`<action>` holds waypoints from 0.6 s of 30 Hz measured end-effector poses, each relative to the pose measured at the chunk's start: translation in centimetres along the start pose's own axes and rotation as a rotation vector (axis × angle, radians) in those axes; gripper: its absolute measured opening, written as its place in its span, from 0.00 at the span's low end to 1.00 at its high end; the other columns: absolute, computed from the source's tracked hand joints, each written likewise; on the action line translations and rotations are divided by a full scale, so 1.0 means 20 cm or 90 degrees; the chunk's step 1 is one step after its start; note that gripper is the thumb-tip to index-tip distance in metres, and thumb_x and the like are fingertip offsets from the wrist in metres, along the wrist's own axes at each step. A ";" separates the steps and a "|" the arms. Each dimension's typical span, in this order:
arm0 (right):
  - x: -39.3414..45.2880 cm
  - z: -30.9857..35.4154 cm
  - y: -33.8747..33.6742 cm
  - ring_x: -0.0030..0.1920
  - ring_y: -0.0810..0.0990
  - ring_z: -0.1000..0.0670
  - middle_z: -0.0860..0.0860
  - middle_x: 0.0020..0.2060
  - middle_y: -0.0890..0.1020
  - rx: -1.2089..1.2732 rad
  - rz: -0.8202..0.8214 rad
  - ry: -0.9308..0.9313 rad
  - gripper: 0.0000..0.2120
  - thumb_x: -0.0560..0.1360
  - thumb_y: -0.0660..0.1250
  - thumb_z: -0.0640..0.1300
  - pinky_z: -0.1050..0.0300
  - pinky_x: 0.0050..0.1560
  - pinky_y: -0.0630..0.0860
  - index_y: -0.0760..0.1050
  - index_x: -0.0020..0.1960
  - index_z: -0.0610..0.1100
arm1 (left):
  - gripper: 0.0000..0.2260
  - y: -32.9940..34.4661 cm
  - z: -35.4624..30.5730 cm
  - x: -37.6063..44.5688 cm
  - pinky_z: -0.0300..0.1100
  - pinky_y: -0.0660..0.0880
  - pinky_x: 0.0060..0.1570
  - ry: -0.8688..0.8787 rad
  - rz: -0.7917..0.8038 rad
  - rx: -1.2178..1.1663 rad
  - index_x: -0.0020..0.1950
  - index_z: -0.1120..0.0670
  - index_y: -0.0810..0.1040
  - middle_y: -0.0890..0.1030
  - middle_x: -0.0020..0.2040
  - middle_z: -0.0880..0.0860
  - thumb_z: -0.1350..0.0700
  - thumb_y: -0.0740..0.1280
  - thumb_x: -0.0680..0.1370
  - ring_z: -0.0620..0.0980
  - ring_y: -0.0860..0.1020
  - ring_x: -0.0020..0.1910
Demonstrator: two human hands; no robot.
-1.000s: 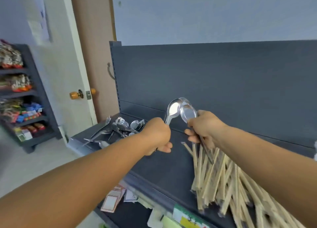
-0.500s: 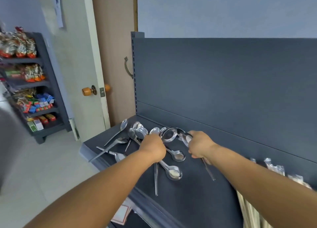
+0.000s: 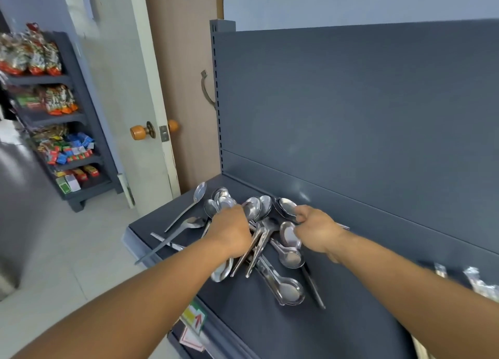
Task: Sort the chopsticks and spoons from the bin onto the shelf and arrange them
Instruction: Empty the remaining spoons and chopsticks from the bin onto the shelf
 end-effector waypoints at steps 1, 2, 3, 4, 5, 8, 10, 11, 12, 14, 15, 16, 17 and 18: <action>-0.02 0.00 0.01 0.67 0.71 0.46 0.46 0.69 0.71 -0.005 0.008 -0.002 0.27 0.77 0.59 0.35 0.58 0.63 0.68 0.60 0.74 0.45 | 0.16 0.00 0.00 -0.02 0.43 0.69 0.45 0.013 0.004 0.021 0.64 0.60 0.68 0.73 0.60 0.61 0.66 0.59 0.76 0.59 0.75 0.58; -0.04 0.01 0.02 0.68 0.69 0.47 0.47 0.70 0.69 -0.009 0.015 -0.005 0.27 0.77 0.59 0.37 0.58 0.64 0.66 0.60 0.75 0.45 | 0.16 0.00 0.00 -0.04 0.43 0.70 0.47 0.028 0.010 0.041 0.63 0.60 0.68 0.73 0.60 0.61 0.67 0.59 0.75 0.59 0.74 0.58; -0.07 0.01 0.02 0.69 0.69 0.48 0.48 0.71 0.68 -0.015 0.017 -0.010 0.26 0.77 0.59 0.38 0.59 0.65 0.65 0.60 0.75 0.45 | 0.16 0.00 0.00 -0.06 0.44 0.71 0.49 0.042 0.014 0.057 0.63 0.60 0.69 0.73 0.60 0.60 0.66 0.59 0.75 0.59 0.74 0.59; -0.10 0.02 0.02 0.69 0.69 0.48 0.48 0.71 0.68 -0.025 0.016 -0.016 0.25 0.78 0.59 0.40 0.59 0.65 0.65 0.60 0.74 0.45 | 0.16 0.00 0.00 -0.08 0.45 0.71 0.50 0.054 0.015 0.068 0.63 0.60 0.69 0.73 0.60 0.59 0.66 0.59 0.75 0.58 0.73 0.59; -0.14 0.03 0.02 0.68 0.69 0.48 0.48 0.70 0.69 -0.035 0.013 -0.020 0.24 0.79 0.59 0.42 0.59 0.65 0.65 0.60 0.74 0.46 | 0.15 0.00 -0.01 -0.11 0.45 0.71 0.52 0.069 0.011 0.075 0.63 0.60 0.69 0.73 0.60 0.59 0.65 0.60 0.76 0.58 0.73 0.59; -0.27 0.05 0.02 0.64 0.73 0.50 0.48 0.66 0.74 -0.057 0.002 -0.028 0.23 0.80 0.58 0.43 0.61 0.61 0.66 0.62 0.74 0.47 | 0.09 -0.02 -0.06 -0.22 0.47 0.72 0.55 0.129 -0.014 0.079 0.57 0.58 0.71 0.73 0.59 0.56 0.62 0.60 0.77 0.56 0.72 0.58; -0.37 0.06 0.01 0.61 0.74 0.50 0.50 0.65 0.75 -0.071 -0.015 -0.040 0.22 0.79 0.59 0.43 0.61 0.58 0.68 0.63 0.73 0.48 | 0.08 -0.03 -0.12 -0.32 0.46 0.71 0.54 0.178 -0.021 0.087 0.57 0.57 0.71 0.73 0.59 0.55 0.60 0.60 0.78 0.55 0.72 0.57; -0.43 0.06 0.00 0.60 0.75 0.50 0.51 0.64 0.75 -0.084 -0.022 -0.046 0.21 0.79 0.59 0.43 0.59 0.58 0.69 0.64 0.72 0.49 | 0.10 -0.03 -0.16 -0.37 0.46 0.71 0.55 0.203 -0.022 0.090 0.59 0.57 0.71 0.73 0.60 0.55 0.59 0.60 0.79 0.55 0.72 0.59; -0.49 0.07 0.00 0.61 0.74 0.49 0.52 0.65 0.74 -0.100 -0.029 -0.054 0.21 0.79 0.59 0.44 0.58 0.59 0.70 0.65 0.71 0.49 | 0.12 -0.02 -0.20 -0.42 0.46 0.70 0.57 0.225 -0.022 0.094 0.62 0.56 0.70 0.72 0.61 0.54 0.58 0.60 0.79 0.55 0.71 0.61; -0.61 0.05 -0.02 0.66 0.72 0.49 0.52 0.69 0.69 -0.143 -0.041 -0.063 0.22 0.80 0.58 0.46 0.57 0.63 0.68 0.62 0.73 0.49 | 0.14 -0.02 -0.28 -0.53 0.47 0.70 0.58 0.266 -0.018 0.099 0.64 0.55 0.69 0.71 0.63 0.53 0.57 0.60 0.79 0.54 0.69 0.63; -0.67 0.03 -0.03 0.68 0.69 0.49 0.52 0.72 0.66 -0.162 -0.050 -0.061 0.23 0.80 0.58 0.47 0.57 0.65 0.67 0.60 0.74 0.49 | 0.13 -0.01 -0.32 -0.58 0.47 0.70 0.58 0.286 -0.019 0.102 0.64 0.55 0.69 0.72 0.63 0.53 0.57 0.60 0.79 0.54 0.69 0.63; -0.72 0.01 -0.06 0.70 0.66 0.50 0.52 0.73 0.64 -0.175 -0.062 -0.059 0.24 0.80 0.58 0.48 0.58 0.67 0.64 0.58 0.75 0.49 | 0.12 -0.01 -0.37 -0.62 0.47 0.70 0.58 0.305 -0.022 0.107 0.63 0.55 0.69 0.72 0.63 0.54 0.56 0.60 0.80 0.54 0.69 0.63; -0.78 -0.02 -0.08 0.72 0.64 0.51 0.52 0.74 0.62 -0.183 -0.074 -0.057 0.25 0.80 0.57 0.48 0.59 0.69 0.62 0.57 0.76 0.48 | 0.12 0.00 -0.42 -0.67 0.47 0.70 0.58 0.326 -0.026 0.112 0.63 0.55 0.69 0.72 0.64 0.54 0.55 0.59 0.80 0.54 0.70 0.63; -0.84 -0.06 -0.11 0.73 0.61 0.51 0.52 0.75 0.61 -0.190 -0.084 -0.054 0.25 0.80 0.57 0.48 0.59 0.70 0.60 0.56 0.76 0.48 | 0.13 0.00 -0.47 -0.72 0.47 0.70 0.59 0.346 -0.029 0.117 0.64 0.55 0.69 0.71 0.65 0.53 0.53 0.58 0.81 0.54 0.69 0.64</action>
Point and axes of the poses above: each hand's wrist, its own x-axis towards the middle knuckle, its own y-axis out of the palm, z = x × y, the point moved 9 cm from there along x, towards the middle knuckle
